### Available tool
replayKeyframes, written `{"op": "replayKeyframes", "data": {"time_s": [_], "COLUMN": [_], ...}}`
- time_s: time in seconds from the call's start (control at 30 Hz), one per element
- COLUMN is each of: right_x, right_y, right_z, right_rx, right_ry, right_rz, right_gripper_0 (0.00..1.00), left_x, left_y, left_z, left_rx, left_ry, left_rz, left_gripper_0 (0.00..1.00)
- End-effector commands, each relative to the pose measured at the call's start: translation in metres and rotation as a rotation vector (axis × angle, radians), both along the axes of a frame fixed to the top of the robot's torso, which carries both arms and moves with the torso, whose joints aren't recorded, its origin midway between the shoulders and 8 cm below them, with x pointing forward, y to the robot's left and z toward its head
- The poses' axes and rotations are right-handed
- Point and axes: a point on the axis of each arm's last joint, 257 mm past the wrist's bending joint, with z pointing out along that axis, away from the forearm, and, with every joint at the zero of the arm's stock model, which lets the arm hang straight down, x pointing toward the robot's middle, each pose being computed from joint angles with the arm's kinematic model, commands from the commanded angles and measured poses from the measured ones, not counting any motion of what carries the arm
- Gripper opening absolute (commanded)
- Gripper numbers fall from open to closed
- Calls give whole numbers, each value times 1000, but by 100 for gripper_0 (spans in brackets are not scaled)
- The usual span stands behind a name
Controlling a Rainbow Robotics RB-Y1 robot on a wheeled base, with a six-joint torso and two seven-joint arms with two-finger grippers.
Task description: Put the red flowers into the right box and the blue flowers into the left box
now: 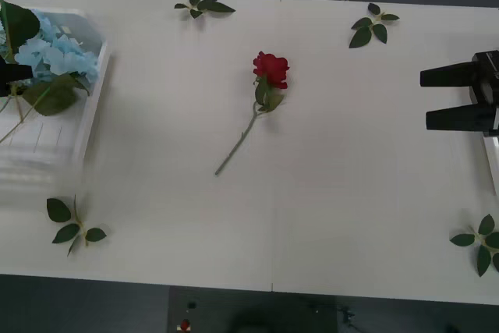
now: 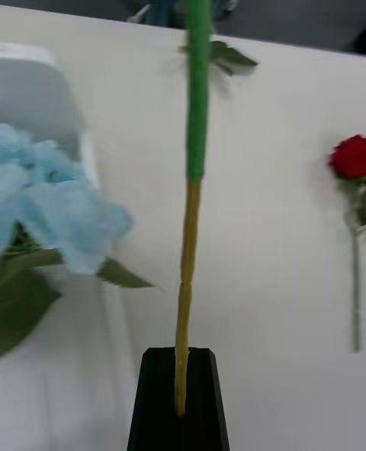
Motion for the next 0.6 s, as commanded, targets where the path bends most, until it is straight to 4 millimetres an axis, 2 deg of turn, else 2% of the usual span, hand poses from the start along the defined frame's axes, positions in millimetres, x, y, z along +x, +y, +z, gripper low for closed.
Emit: {"op": "replayKeyframes", "data": {"time_s": [0.03,0.17,0.23,0.33,0.43,0.47,0.53,0.6], "right_x": [-19,-29,-36,-43,-47,-47,-47,-47], "right_y": [4,8,12,17,20,21,23,23], "right_z": [3,5,8,11,15,16,17,17], "right_rx": [1,33,45,59,71,75,79,80], "right_ry": [-4,2,-4,-11,-15,-18,-22,-22], "right_rz": [-1,-19,-21,-25,-29,-30,-32,-32], "right_gripper_0": [100,100,100,100,100,100,100,100], "left_x": [6,3,-1,-7,-12,-13,-11,-10], "left_y": [52,90,117,146,165,168,174,173], "left_z": [21,17,22,31,35,35,36,35], "left_rx": [140,237,301,377,431,438,456,468], "left_ry": [31,59,69,78,85,86,76,75], "left_rz": [153,248,309,374,422,430,446,445], "left_gripper_0": [0,0,0,0,1,5,63,90]}}
